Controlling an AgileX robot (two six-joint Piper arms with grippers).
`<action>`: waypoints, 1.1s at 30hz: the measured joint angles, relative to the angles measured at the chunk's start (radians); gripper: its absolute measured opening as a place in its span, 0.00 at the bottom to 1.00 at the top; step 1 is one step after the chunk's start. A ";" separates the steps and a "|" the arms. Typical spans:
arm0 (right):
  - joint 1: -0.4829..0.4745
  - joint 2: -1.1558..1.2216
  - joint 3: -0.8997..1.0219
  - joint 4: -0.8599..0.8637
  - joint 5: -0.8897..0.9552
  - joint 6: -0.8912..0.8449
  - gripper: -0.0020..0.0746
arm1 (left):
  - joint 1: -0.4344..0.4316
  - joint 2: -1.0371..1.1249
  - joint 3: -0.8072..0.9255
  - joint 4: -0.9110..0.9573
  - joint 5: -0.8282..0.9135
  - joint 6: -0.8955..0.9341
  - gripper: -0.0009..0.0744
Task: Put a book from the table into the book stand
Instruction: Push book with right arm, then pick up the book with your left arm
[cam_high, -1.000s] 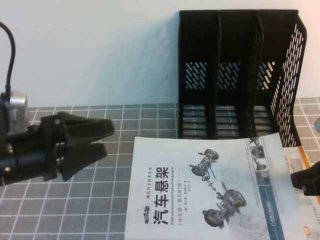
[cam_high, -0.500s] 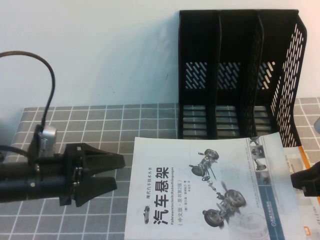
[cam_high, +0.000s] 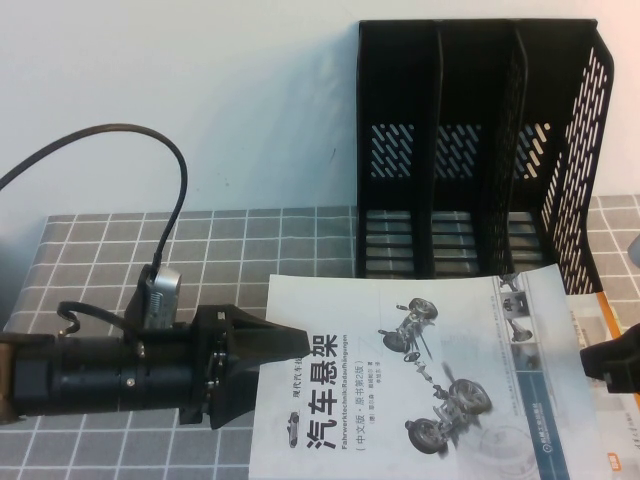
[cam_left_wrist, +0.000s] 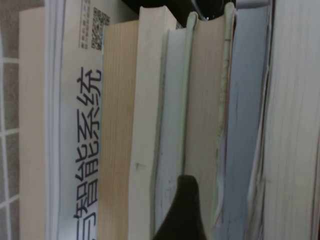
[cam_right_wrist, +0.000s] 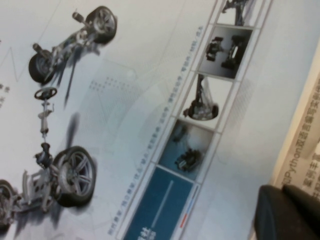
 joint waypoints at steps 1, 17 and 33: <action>0.000 0.000 0.000 0.002 0.000 -0.001 0.02 | 0.000 0.000 0.000 0.000 0.000 0.000 0.76; 0.003 0.063 -0.007 0.071 -0.010 -0.046 0.02 | 0.000 0.000 0.000 0.034 0.000 0.006 0.46; 0.010 -0.030 -0.119 -0.135 0.024 -0.044 0.02 | 0.038 -0.049 -0.138 0.137 0.012 -0.114 0.16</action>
